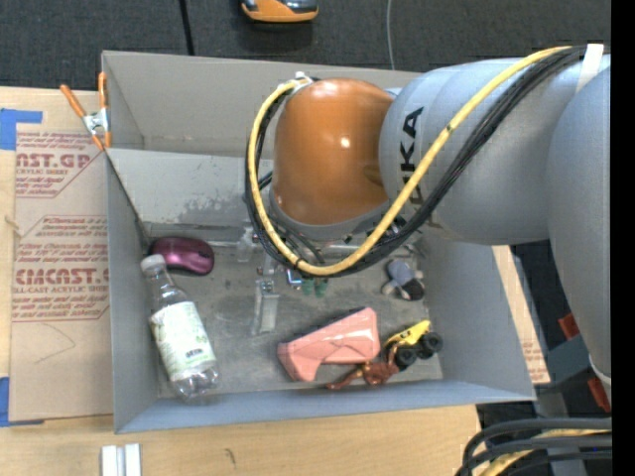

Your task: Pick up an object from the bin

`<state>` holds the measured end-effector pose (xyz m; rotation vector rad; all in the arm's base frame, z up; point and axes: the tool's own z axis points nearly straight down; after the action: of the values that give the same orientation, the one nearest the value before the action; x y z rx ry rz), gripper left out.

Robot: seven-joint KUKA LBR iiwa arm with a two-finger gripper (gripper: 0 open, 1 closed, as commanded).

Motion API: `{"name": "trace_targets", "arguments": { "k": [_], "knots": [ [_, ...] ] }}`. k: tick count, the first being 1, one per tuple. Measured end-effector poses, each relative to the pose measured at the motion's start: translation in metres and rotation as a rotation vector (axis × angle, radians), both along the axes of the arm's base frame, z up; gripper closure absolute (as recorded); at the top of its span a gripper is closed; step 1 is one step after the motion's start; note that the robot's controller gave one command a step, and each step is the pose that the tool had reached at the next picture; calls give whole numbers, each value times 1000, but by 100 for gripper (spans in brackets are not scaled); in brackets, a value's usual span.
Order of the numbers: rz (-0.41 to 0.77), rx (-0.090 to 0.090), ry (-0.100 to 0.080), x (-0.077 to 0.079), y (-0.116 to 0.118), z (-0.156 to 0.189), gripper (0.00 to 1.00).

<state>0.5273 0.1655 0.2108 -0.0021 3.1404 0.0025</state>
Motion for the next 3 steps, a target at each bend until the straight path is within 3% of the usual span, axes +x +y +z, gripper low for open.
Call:
{"name": "trace_targets", "arguments": {
  "k": [1,2,3],
  "knots": [
    [125,-1,-4,22,-69,-65,0],
    [236,-3,3,-39,-135,-59,0],
    [455,-2,-1,-14,-125,-70,0]
  ]
}}
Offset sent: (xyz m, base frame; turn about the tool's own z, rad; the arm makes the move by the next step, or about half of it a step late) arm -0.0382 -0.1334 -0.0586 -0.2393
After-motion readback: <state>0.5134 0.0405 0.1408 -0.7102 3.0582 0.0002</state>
